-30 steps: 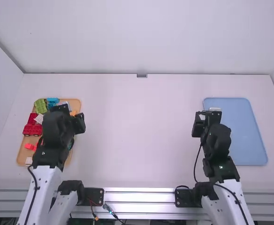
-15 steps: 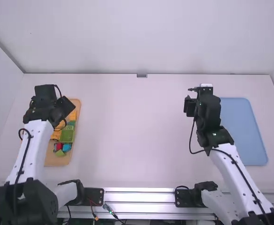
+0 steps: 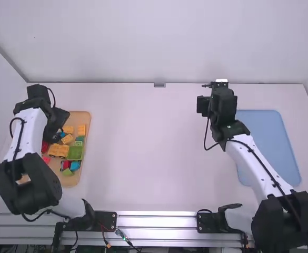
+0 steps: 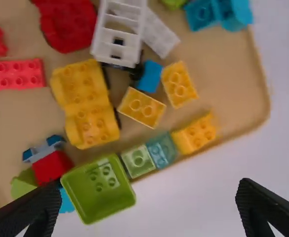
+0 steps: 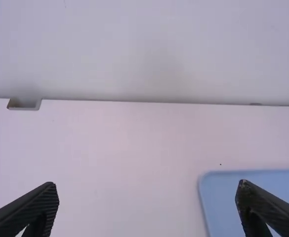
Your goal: Assemble lego blocks to make yellow taxi
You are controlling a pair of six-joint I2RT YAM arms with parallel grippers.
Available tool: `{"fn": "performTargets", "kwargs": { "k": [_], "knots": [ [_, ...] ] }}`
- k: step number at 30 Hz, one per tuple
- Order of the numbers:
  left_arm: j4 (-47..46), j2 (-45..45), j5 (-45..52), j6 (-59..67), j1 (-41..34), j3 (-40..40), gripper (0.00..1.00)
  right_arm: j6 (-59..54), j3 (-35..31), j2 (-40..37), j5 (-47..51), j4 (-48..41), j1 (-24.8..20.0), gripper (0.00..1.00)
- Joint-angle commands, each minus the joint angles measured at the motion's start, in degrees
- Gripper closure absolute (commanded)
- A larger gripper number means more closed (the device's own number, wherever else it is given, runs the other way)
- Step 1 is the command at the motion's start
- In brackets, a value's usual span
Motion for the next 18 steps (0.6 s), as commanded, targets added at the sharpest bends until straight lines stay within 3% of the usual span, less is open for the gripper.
{"fn": "performTargets", "kwargs": {
  "k": [1, 7, 18],
  "knots": [
    [-1.2, 3.6, 0.9, -2.9, 3.7, 2.4, 0.03, 0.3, 3.1, 1.7, 1.3, 0.4, 0.4, 0.04],
    [-3.9, 9.8, 2.8, -2.7, 7.3, 4.2, 0.01, 0.6, 4.4, 3.5, 1.7, 0.4, 0.7, 0.01],
    [-7.5, 14.2, 3.4, -3.0, 7.0, 4.3, 0.01, 0.5, 4.5, 3.6, 1.8, 0.3, 0.8, 0.01]
  ]
}}
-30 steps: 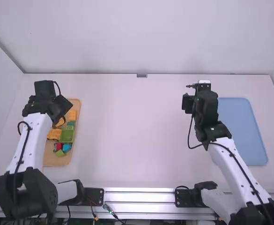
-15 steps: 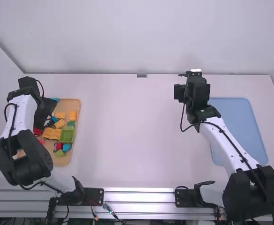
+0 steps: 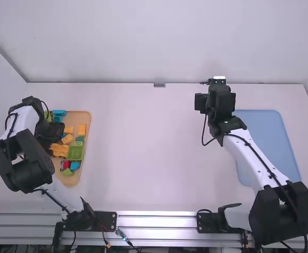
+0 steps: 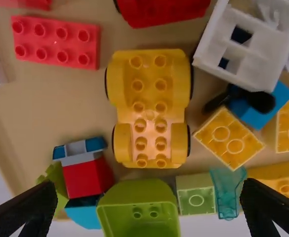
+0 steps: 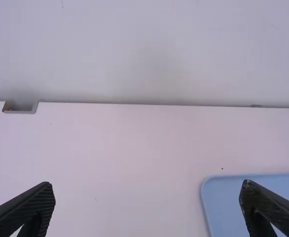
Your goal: Assemble lego blocks to make yellow taxi
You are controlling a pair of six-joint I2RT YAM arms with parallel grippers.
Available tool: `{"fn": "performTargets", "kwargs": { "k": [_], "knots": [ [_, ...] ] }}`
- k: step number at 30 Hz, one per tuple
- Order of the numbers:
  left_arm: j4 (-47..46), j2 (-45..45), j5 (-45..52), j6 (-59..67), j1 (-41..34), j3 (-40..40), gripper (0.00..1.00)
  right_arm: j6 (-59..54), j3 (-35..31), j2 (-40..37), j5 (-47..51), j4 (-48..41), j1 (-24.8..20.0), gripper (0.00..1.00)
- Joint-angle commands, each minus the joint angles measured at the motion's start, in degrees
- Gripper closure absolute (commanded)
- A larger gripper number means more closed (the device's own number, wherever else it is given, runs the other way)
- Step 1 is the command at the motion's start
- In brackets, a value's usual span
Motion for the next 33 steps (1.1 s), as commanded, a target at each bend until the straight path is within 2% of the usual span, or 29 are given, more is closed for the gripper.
{"fn": "performTargets", "kwargs": {
  "k": [1, 12, 15, 17, 26, 33],
  "knots": [
    [-0.7, 0.6, -0.5, -0.4, -0.1, 0.9, 0.01, 0.3, 2.1, 0.5, 0.8, 0.1, 0.4, 0.01],
    [5.7, 0.6, -0.7, -0.3, 0.0, -5.4, 0.00, 0.3, 2.1, 0.5, 0.7, 0.2, 0.7, 0.01],
    [7.4, 0.6, -0.2, 2.2, 0.1, -6.6, 0.12, 0.3, 2.1, 0.5, 0.7, 0.2, 0.8, 0.01],
    [7.6, 0.6, -0.4, 2.2, 0.1, -7.2, 0.16, 0.3, 2.1, 0.5, 0.8, 0.2, 0.8, 0.01],
    [7.8, 0.6, -0.8, 2.2, -0.3, -8.1, 0.14, 0.3, 2.1, 0.5, 0.7, 0.2, 0.8, 0.01],
    [11.8, 0.6, -0.7, 2.2, -0.5, -11.3, 0.14, 0.3, 2.1, 0.5, 0.5, 0.0, 0.8, 0.01]
  ]
}}
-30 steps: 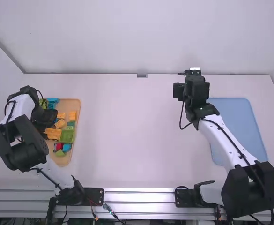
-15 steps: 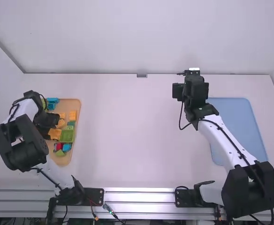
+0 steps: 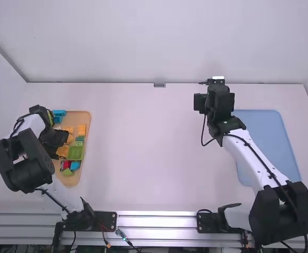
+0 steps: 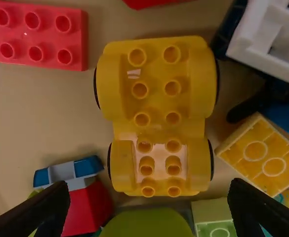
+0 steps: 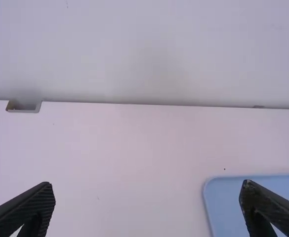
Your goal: Assemble lego blocks to make yellow taxi
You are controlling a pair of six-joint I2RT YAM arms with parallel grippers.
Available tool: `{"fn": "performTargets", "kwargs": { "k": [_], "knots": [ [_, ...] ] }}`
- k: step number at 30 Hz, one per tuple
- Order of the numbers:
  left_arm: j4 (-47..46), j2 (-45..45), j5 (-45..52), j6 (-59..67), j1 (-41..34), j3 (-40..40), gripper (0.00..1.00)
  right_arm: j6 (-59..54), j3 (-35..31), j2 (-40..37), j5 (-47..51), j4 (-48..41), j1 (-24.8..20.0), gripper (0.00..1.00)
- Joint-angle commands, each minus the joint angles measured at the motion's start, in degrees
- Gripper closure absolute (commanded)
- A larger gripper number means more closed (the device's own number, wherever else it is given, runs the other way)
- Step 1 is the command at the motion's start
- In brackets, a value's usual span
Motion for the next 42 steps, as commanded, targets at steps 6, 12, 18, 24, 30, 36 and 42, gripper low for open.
{"fn": "performTargets", "kwargs": {
  "k": [6, 12, 18, 24, 30, 36, 42],
  "knots": [
    [1.0, 0.6, -0.9, 0.5, -0.5, -2.2, 0.15, 0.3, 2.1, 0.5, 0.5, 0.1, 0.4, 0.01],
    [0.9, 0.6, -3.2, 0.5, -0.5, -2.2, 0.15, 0.3, 2.1, 0.5, 0.5, 0.0, 0.4, 0.01],
    [4.1, 0.6, -3.3, 0.5, -0.5, -4.6, 0.16, 0.7, 2.1, 0.5, 0.5, 0.0, 0.4, 0.01],
    [7.1, 0.6, -3.7, 0.5, -0.5, -6.6, 0.15, 0.7, 2.1, 0.5, 0.5, 0.2, 0.4, 0.01],
    [12.2, 0.6, 0.1, 12.3, -0.5, -7.6, 0.15, 0.8, 2.1, 0.5, 0.5, 0.2, 0.4, 0.01],
    [16.0, 0.6, 3.2, 15.4, -0.5, -9.5, 0.15, 0.7, 2.1, 0.5, 0.5, 0.2, 0.4, 0.01],
    [15.3, 0.6, 2.1, 11.3, -0.5, -10.1, 0.17, 0.7, 2.1, 0.5, 0.3, 0.2, 0.4, 0.01]
  ]
}}
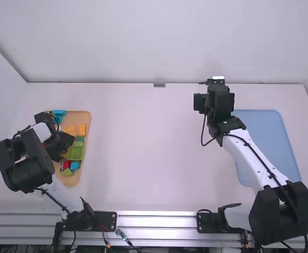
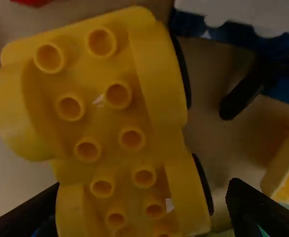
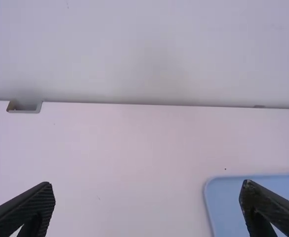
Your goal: Assemble lego blocks to make yellow taxi
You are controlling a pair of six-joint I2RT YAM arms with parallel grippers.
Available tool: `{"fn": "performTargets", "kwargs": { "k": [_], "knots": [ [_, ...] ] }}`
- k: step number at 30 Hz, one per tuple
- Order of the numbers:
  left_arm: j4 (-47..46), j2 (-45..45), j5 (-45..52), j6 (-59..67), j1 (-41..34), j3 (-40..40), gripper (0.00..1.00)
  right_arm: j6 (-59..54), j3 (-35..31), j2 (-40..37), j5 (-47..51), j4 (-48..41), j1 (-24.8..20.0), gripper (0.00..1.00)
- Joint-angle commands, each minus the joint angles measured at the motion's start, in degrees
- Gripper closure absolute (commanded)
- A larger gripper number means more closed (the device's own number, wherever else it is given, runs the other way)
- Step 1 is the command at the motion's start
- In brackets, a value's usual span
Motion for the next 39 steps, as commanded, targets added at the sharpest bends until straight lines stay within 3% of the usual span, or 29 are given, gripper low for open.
{"fn": "performTargets", "kwargs": {
  "k": [1, 8, 17, 25, 33, 39],
  "knots": [
    [-0.9, 0.6, -0.7, -2.8, -0.5, -0.6, 0.18, 0.5, 2.1, 0.5, 0.1, 0.2, 0.2, 0.01],
    [-2.4, 0.6, -5.7, -11.1, -0.5, -0.6, 0.20, 0.5, 2.1, 0.5, -0.7, 0.2, 0.2, 0.01],
    [-1.4, 0.6, -6.7, -10.7, -0.5, -0.6, 0.22, 0.5, 2.1, 0.5, -0.5, 0.2, 0.2, 0.01],
    [-0.8, 0.6, -8.0, -10.4, -0.5, -0.6, 0.35, 0.3, 2.1, 0.5, -0.5, 0.0, 0.2, 0.01],
    [-1.0, 0.6, -8.0, -9.9, -0.5, -0.6, 0.39, 0.3, 2.1, 0.5, -0.5, -0.1, 0.2, 0.01],
    [0.2, 0.5, -7.9, -8.5, -0.5, -0.3, 0.48, 0.3, 2.1, 0.5, -0.5, -0.4, 0.2, 0.01]
  ]
}}
